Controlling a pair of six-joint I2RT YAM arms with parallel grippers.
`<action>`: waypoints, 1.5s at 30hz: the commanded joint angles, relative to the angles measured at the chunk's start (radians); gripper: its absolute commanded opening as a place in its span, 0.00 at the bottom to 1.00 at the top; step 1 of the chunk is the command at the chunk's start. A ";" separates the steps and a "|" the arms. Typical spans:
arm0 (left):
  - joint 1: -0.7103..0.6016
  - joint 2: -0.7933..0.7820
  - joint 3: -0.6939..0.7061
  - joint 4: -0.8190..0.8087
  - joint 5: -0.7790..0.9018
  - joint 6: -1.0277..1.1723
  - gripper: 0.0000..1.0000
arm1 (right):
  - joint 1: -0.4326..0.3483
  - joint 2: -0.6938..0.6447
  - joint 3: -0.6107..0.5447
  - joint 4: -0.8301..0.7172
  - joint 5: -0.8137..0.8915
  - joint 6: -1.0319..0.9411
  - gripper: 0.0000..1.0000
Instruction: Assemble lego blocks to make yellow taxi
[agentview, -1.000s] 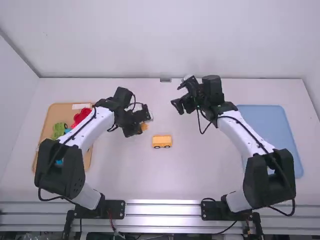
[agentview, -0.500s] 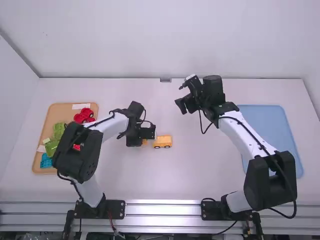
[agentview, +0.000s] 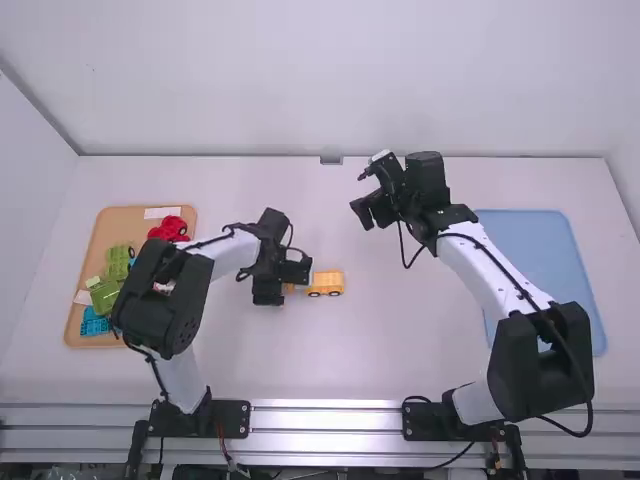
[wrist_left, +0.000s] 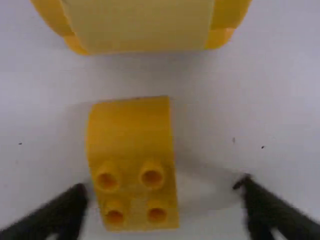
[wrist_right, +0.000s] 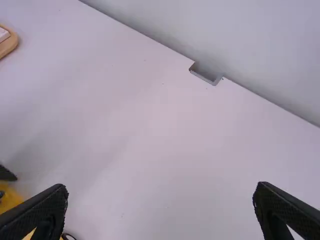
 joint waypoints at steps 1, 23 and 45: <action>0.001 0.003 -0.013 0.017 -0.010 0.008 0.99 | -0.002 -0.018 0.027 0.002 0.002 0.002 0.99; 0.388 -0.060 -0.199 0.266 0.858 0.120 0.99 | -0.074 -0.041 -0.217 0.346 -0.180 -0.115 0.99; 0.378 0.163 -0.206 0.437 0.985 0.142 0.91 | -0.164 -0.040 -0.275 0.321 -0.574 -0.290 0.98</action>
